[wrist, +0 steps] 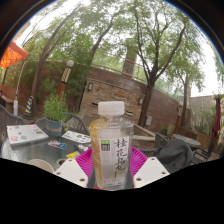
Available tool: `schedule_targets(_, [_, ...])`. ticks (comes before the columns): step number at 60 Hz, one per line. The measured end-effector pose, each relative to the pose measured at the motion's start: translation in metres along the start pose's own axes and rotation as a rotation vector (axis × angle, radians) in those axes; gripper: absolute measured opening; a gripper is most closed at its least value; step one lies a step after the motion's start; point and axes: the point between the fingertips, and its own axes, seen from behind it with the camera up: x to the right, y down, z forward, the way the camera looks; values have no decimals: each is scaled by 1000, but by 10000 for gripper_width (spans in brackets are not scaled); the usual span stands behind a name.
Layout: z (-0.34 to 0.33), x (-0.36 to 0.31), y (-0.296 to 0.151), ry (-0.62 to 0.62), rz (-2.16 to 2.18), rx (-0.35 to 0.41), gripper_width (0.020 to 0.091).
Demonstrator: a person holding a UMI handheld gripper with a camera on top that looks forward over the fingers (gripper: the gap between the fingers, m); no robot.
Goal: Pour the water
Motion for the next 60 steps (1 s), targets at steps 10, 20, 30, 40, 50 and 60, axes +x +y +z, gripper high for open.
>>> schedule_targets(10, [24, 7, 83, -45, 512, -111, 457])
schedule_targets(20, [23, 2, 114, -100, 444, -103, 457])
schedule_targets(30, [17, -13, 115, -167, 325, -94, 458])
schedule_targets(40, [15, -8, 127, -166, 302, -102, 470])
schedule_targets(50, [21, -21, 119, -160, 293, -88, 494])
schedule_targets(60, [18, -18, 129, -130, 324, -182, 731])
